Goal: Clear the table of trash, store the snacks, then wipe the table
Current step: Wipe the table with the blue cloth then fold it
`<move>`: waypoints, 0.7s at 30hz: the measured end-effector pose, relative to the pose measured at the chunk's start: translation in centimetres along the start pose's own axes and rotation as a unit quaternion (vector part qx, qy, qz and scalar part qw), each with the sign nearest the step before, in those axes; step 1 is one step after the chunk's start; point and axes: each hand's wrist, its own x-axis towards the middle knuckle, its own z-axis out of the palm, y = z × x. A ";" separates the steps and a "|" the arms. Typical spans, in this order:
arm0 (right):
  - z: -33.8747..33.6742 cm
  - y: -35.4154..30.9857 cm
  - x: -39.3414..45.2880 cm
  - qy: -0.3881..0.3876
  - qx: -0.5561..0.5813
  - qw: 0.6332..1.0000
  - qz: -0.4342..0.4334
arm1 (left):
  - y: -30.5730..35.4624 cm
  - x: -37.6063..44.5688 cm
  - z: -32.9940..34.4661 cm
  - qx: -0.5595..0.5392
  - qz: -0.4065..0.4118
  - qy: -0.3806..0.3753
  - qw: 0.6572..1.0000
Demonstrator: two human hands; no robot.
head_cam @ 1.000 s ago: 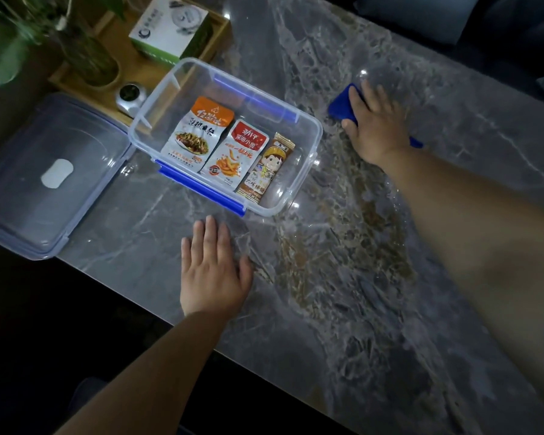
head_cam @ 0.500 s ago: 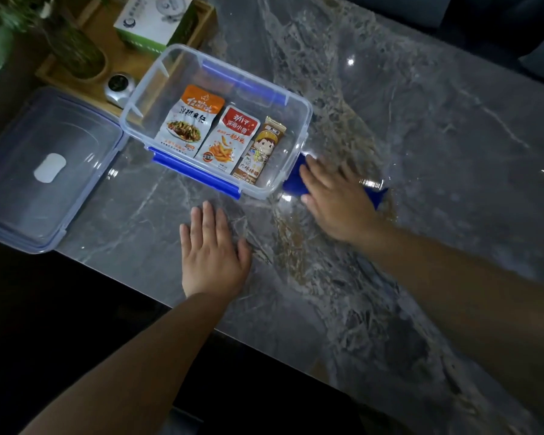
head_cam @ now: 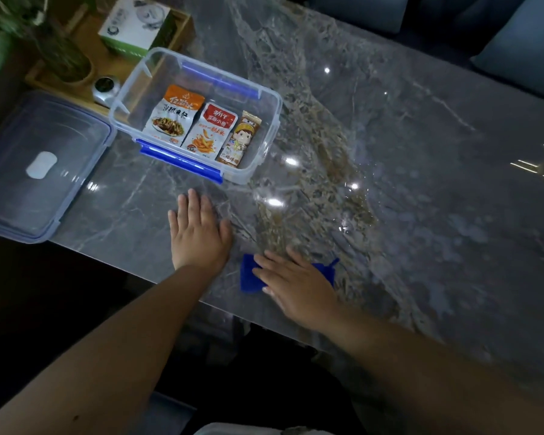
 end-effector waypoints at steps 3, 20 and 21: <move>-1.5 0.5 0.0 0.045 0.198 0.973 0.107 | 0.2 -0.3 -0.4 -0.034 0.014 0.020 0.999; -16.6 25.7 4.5 0.317 0.309 0.818 0.367 | 10.8 3.6 2.9 0.111 0.249 -0.037 0.961; -17.2 27.5 5.6 0.312 0.258 0.837 0.368 | 10.8 3.6 2.9 0.110 0.249 -0.031 0.962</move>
